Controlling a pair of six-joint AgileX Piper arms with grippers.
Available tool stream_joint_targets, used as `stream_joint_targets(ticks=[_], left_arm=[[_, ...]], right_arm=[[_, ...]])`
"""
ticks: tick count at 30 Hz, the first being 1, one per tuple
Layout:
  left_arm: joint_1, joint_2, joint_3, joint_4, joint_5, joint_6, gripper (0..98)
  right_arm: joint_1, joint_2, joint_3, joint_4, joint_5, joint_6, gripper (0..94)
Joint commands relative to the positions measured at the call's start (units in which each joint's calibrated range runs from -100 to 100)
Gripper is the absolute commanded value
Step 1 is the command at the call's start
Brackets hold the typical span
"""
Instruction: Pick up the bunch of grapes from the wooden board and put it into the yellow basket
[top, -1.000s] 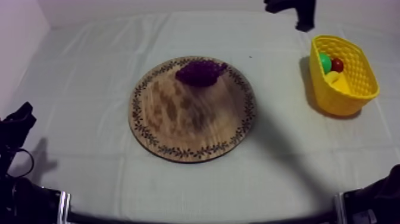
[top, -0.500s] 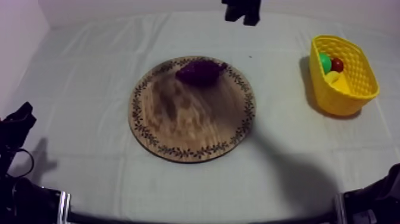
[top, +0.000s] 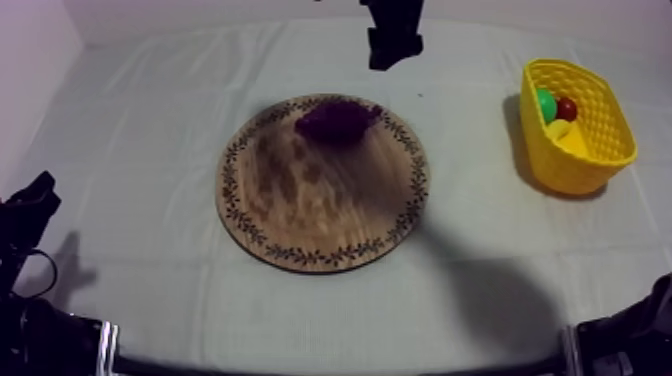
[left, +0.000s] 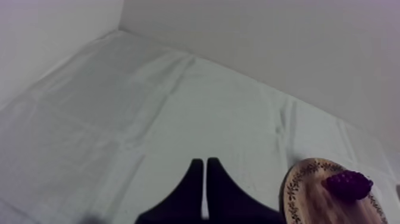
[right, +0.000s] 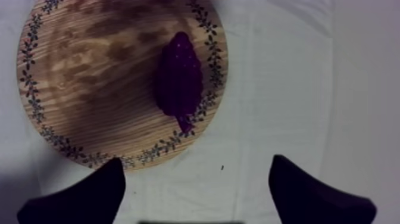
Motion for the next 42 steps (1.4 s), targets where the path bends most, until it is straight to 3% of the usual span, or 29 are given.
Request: stream_joint_targets(ticks=[1,18,42], left_arm=[[0.0,0.0,0.0,0.01,0.0,0.0,0.0],[0.0,0.0,0.0,0.01,0.0,0.0,0.0],[0.0,0.0,0.0,0.01,0.0,0.0,0.0]], right_arm=[[-0.1,1.0,0.1,0.1,0.0,-0.2,77.0],[-0.8,16.8,-5.2,-0.4,-0.9,0.6,75.4],[-0.7,33.7,-17.7,0.9,-2.7,0.0,72.9]])
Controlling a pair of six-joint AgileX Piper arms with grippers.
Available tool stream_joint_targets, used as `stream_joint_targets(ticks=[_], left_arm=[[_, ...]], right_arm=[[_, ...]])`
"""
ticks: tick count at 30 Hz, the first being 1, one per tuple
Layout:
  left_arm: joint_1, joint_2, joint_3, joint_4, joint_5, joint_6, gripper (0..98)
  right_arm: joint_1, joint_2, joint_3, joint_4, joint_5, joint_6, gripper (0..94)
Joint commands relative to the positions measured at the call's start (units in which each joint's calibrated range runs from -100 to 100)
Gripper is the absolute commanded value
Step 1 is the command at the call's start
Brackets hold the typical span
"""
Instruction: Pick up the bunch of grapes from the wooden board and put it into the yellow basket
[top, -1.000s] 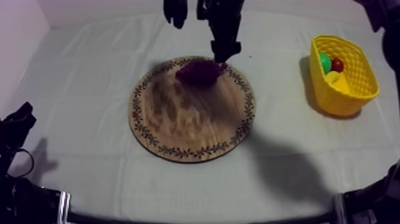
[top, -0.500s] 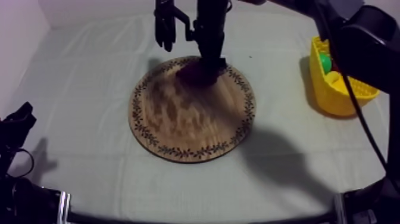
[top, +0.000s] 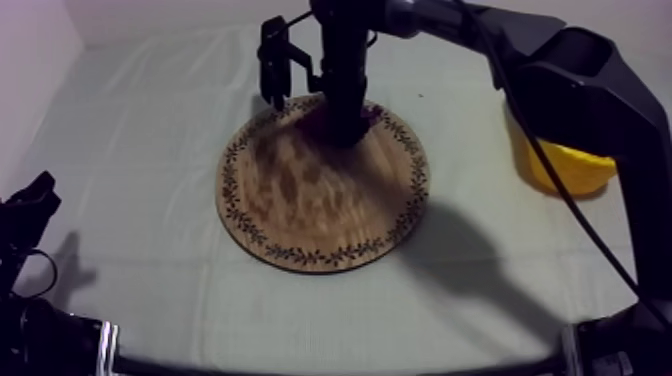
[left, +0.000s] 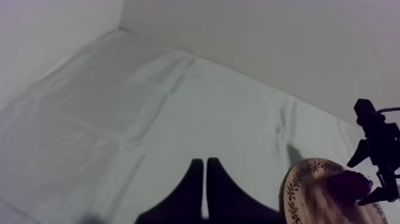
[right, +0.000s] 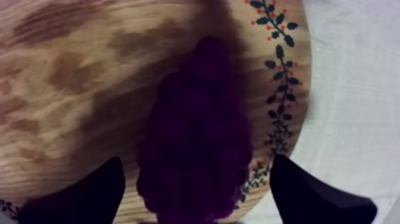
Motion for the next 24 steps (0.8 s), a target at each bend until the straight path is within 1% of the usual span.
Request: stream_joint_targets(ticks=[1,5,12,14,18,24], left_arm=[[0.0,0.0,0.0,0.01,0.0,0.0,0.0],[0.0,0.0,0.0,0.01,0.0,0.0,0.0],[0.0,0.0,0.0,0.01,0.0,0.0,0.0],[0.0,0.0,0.0,0.01,0.0,0.0,0.0],[0.0,0.0,0.0,0.01,0.0,0.0,0.0],[0.0,0.0,0.0,0.01,0.0,0.0,0.0]], right_arm=[[0.0,0.5,-1.0,0.1,0.1,-0.2,71.9],[-0.1,1.7,-2.2,0.4,-0.1,-0.4,65.0],[-0.1,3.0,-2.9,0.8,-0.9,-1.2,43.7],[0.0,3.2,-2.8,1.0,-1.4,-1.5,39.7],[0.2,2.6,-2.7,1.2,-2.0,-1.9,36.4],[0.6,-2.2,-1.6,0.7,-1.6,-1.9,36.4]])
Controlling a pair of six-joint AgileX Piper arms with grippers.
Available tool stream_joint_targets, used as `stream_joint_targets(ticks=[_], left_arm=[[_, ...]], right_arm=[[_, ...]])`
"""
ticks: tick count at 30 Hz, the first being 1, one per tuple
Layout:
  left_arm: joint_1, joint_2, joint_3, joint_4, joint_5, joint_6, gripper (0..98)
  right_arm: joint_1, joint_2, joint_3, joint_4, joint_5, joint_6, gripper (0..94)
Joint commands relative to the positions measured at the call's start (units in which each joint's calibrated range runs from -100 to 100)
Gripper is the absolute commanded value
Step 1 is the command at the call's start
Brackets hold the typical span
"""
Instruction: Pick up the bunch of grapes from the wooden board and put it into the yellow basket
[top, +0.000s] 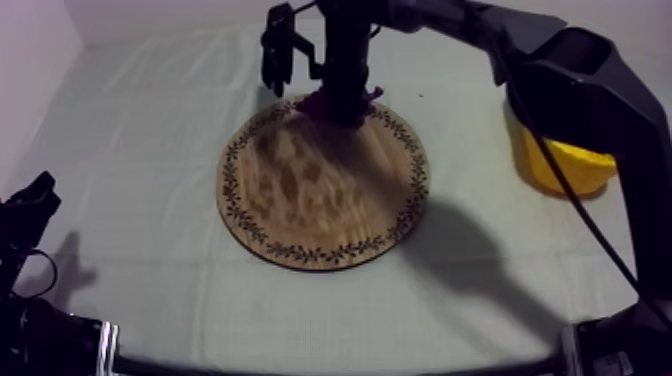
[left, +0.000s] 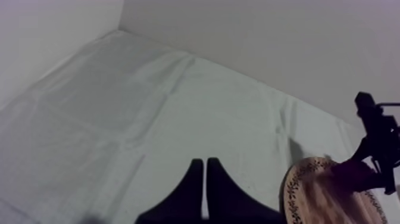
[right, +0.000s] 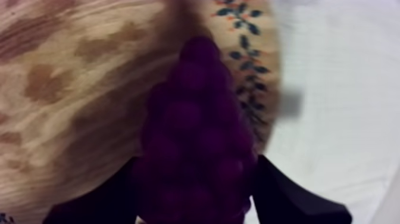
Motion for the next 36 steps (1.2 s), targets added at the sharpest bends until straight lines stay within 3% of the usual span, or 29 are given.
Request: stream_joint_targets(ticks=[1,11,24,29,36], left_arm=[[0.0,0.0,0.0,0.01,0.0,0.0,0.0],[0.0,0.0,0.0,0.01,0.0,0.0,0.0],[0.0,0.0,0.0,0.01,0.0,0.0,0.0],[0.0,0.0,0.0,0.01,0.0,0.0,0.0],[0.0,0.0,0.0,0.01,0.0,0.0,0.0]], right_arm=[[0.0,-2.9,0.7,-0.9,0.7,0.1,36.5],[-1.1,-18.7,7.5,-1.9,3.5,0.2,36.9],[-3.5,-35.7,19.8,-2.1,6.1,-2.6,36.9],[-1.0,-39.4,25.1,-2.1,5.6,-4.0,36.8],[6.8,-45.6,32.9,-2.0,5.2,-6.1,36.6]])
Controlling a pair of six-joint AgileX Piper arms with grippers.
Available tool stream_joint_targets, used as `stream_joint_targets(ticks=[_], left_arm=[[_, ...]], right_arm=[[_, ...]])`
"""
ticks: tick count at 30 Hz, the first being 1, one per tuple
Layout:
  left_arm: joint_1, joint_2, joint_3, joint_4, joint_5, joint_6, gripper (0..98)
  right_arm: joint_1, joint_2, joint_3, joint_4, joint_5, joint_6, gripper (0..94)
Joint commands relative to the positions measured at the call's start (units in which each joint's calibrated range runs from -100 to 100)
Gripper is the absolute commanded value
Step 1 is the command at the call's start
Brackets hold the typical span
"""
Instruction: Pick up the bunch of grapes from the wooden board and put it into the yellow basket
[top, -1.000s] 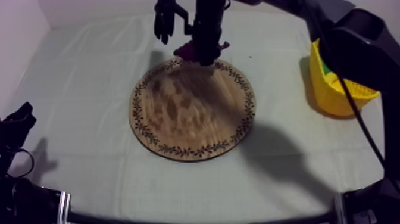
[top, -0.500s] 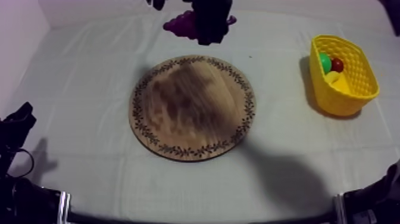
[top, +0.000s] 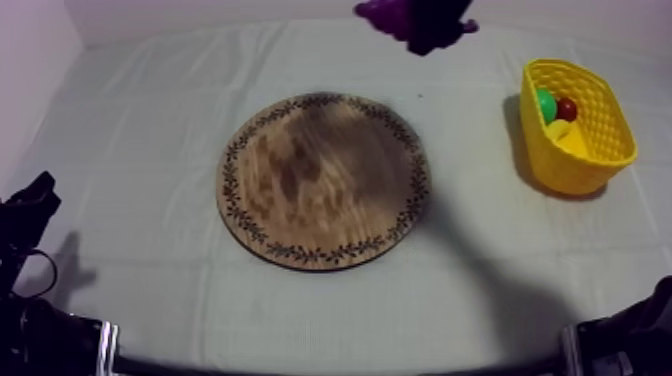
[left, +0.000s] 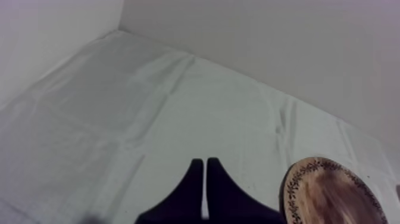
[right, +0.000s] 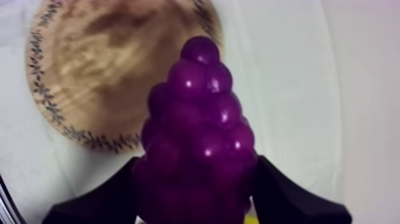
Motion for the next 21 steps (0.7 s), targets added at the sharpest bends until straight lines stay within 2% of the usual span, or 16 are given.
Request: stream_joint_targets(ticks=[1,12,21], left_arm=[[0.0,0.0,0.0,0.01,0.0,0.0,0.0],[0.0,0.0,0.0,0.01,0.0,0.0,0.0],[0.0,0.0,0.0,0.01,0.0,0.0,0.0]], right_arm=[[4.1,-2.3,3.3,0.0,-0.2,-0.5,36.6],[17.6,-13.9,23.8,1.3,-1.9,-4.0,37.7],[24.8,-20.5,34.8,2.8,-2.3,-5.3,38.2]])
